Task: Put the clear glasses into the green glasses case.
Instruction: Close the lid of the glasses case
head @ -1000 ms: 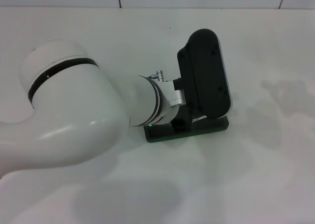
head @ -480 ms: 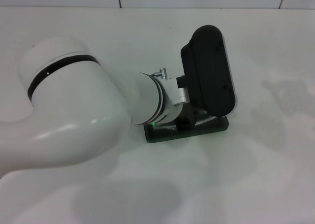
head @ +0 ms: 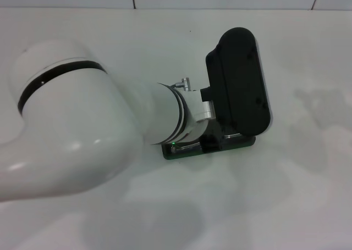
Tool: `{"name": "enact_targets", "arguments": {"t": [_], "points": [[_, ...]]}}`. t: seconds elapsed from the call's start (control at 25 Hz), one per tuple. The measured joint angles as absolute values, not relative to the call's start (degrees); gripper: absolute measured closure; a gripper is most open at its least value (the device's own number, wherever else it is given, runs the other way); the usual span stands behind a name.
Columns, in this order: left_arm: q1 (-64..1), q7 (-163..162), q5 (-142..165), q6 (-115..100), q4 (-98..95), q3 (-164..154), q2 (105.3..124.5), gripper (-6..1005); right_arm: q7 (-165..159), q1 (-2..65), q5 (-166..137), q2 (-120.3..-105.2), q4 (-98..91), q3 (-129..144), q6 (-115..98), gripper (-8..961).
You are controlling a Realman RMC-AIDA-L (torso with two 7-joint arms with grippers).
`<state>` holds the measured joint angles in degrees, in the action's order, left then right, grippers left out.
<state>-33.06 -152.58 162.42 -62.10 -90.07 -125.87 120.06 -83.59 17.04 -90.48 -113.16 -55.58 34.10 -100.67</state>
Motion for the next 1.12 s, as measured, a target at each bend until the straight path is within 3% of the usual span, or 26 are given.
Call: {"name": "enact_targets", "arguments": {"t": [0.6, 0.84, 1.12], "points": [[-24.05, -151.24, 162.35, -62.66, -107.60, -117.59, 119.99, 793, -82.66, 16.50, -89.59, -113.18, -55.54, 33.66, -101.58, 846], [-21.96, -149.70, 158.25, -56.69, -104.63, -111.58, 119.90, 955, -81.76, 16.37, -89.55, -113.04, -53.80, 32.69, -102.50, 844], [-20.40, -139.09, 144.32, -54.72, -99.71, -106.42, 119.88, 956, -81.40, 16.05, -89.67, -113.11, -53.10, 31.11, -103.79, 842]]}}
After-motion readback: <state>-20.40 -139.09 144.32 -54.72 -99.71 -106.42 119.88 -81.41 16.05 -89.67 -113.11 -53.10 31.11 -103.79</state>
